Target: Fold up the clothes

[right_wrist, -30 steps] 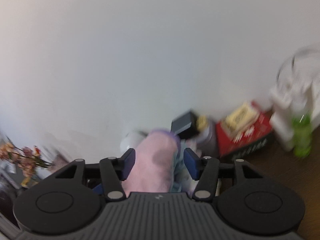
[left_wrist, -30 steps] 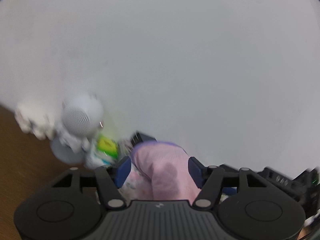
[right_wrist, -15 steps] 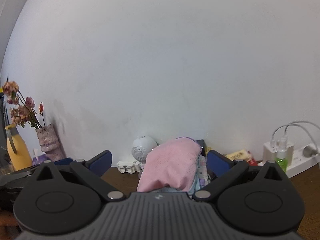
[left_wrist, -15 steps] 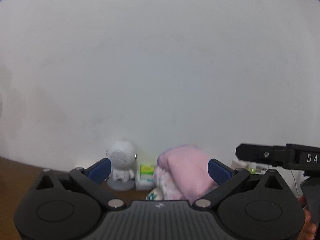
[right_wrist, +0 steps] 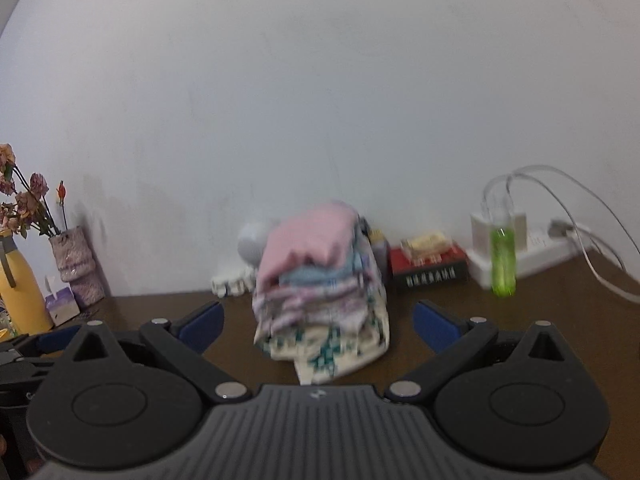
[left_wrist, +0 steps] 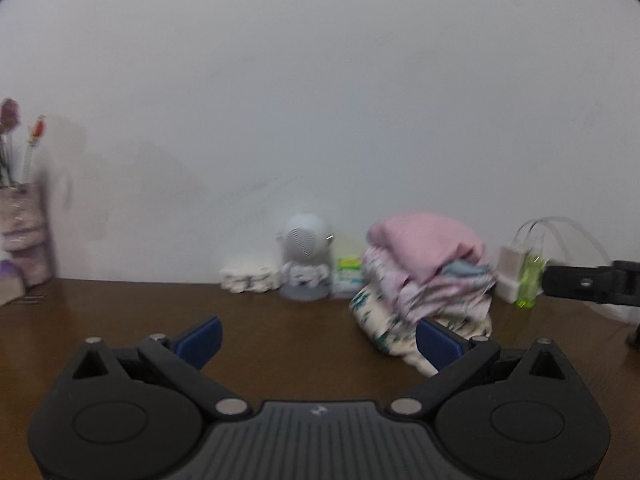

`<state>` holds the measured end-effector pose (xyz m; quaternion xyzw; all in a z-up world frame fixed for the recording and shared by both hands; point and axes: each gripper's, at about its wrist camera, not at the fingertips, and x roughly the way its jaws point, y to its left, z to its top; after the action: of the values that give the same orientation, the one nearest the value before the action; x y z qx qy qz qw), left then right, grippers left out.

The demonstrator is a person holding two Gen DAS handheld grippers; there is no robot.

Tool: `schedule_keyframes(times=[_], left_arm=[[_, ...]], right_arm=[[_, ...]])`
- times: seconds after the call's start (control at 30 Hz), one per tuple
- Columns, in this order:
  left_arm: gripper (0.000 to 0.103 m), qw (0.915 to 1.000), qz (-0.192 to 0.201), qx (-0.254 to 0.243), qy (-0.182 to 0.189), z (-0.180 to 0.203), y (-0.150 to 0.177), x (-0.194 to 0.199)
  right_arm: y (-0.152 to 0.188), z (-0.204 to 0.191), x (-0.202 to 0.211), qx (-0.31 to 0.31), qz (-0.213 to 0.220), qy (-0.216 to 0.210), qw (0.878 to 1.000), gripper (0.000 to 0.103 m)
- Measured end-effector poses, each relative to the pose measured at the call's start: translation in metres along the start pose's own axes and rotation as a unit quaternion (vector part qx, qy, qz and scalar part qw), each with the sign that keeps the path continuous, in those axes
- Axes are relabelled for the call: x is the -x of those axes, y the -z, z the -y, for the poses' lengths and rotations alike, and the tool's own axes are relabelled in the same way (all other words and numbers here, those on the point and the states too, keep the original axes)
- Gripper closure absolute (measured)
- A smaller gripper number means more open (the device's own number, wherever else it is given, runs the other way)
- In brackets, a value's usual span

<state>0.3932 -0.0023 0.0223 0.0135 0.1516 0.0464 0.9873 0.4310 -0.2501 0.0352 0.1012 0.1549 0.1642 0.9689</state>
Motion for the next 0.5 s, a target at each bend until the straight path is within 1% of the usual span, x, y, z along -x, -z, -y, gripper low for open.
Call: schedule_keyframes(times=[0.17,0.3,0.43,0.5], left_arm=[[0.000,0.9996,-0.027,0.004,0.010,-0.004,0.013,0.034],[0.000,0.9986,-0.046,-0.005,0.024,-0.003,0.021,0.064],[0.000,0.9971,-0.059,0.003,0.047,-0.007,0.037,0.091],[0.000,0.9971,-0.060,0.008,0.046,-0.010,0.043,0.103]], right_arm=[[0.020,-0.006,0.027,0.001,-0.017,0.010,1.000,0.000],[0.032,-0.014,0.052,0.001,-0.028,0.005,1.000,0.000],[0.047,-0.029,0.073,0.019,-0.039,0.004,0.999,0.000],[0.054,-0.035,0.082,0.018,-0.044,0.004,0.999,0.000]])
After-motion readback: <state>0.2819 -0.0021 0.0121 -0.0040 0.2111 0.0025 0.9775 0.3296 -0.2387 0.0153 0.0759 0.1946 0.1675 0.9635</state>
